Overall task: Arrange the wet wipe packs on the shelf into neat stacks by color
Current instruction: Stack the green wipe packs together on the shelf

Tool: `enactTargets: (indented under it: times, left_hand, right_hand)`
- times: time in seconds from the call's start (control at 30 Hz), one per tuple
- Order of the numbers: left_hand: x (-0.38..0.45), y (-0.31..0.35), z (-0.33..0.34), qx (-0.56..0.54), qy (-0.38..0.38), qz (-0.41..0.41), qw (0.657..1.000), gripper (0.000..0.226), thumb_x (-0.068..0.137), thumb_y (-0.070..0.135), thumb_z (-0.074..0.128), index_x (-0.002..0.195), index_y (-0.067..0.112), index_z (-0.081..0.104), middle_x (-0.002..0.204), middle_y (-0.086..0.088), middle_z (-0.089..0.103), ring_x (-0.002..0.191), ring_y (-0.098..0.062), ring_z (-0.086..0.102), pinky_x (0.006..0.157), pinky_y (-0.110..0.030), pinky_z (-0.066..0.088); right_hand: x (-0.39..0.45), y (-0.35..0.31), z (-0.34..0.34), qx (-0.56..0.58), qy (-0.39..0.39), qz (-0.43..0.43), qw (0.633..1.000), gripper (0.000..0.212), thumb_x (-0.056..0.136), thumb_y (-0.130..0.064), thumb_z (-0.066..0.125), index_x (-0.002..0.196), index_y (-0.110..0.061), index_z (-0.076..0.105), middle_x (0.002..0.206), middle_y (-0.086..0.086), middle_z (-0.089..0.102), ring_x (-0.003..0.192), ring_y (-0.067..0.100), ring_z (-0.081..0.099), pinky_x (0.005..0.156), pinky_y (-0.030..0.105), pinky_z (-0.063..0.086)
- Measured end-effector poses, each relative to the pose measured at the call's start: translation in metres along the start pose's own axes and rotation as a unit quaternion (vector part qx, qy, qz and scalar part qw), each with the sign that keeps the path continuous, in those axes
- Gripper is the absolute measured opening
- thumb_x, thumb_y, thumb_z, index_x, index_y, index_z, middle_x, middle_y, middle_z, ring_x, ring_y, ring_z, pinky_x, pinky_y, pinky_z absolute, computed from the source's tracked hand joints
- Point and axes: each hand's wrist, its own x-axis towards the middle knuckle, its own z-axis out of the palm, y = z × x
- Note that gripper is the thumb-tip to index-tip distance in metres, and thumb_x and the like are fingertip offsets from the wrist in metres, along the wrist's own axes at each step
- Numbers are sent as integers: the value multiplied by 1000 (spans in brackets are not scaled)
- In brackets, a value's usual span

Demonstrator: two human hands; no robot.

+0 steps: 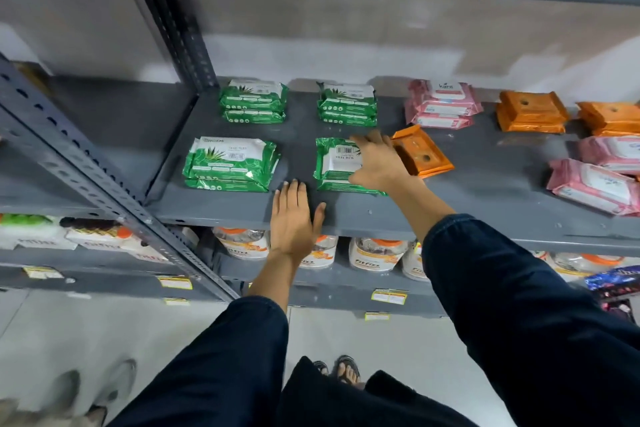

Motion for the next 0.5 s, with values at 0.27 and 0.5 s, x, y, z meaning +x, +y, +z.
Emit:
enactTargets:
  times: [0.27, 0.5]
  left_hand:
    - [-3, -3, 5, -18, 14, 8, 1000, 62, 93, 41, 31, 127, -8, 48, 132, -26, 51, 127, -41, 41, 107, -51, 32]
    - [1, -3, 6, -7, 0, 1, 1000, 67, 91, 45, 24, 130, -5, 45, 136, -24, 47, 130, -39, 37, 110, -48, 24]
  right_hand:
    - [3, -3, -1, -68, -44, -2, 997, 92, 76, -20, 65, 151, -16, 11, 151, 19, 25, 142, 40, 17, 120, 51, 14]
    - [-7, -2, 5, -19, -19, -38, 999, 80, 80, -11, 61, 150, -22, 21, 159, 6, 19, 148, 32, 9, 122, 48, 10]
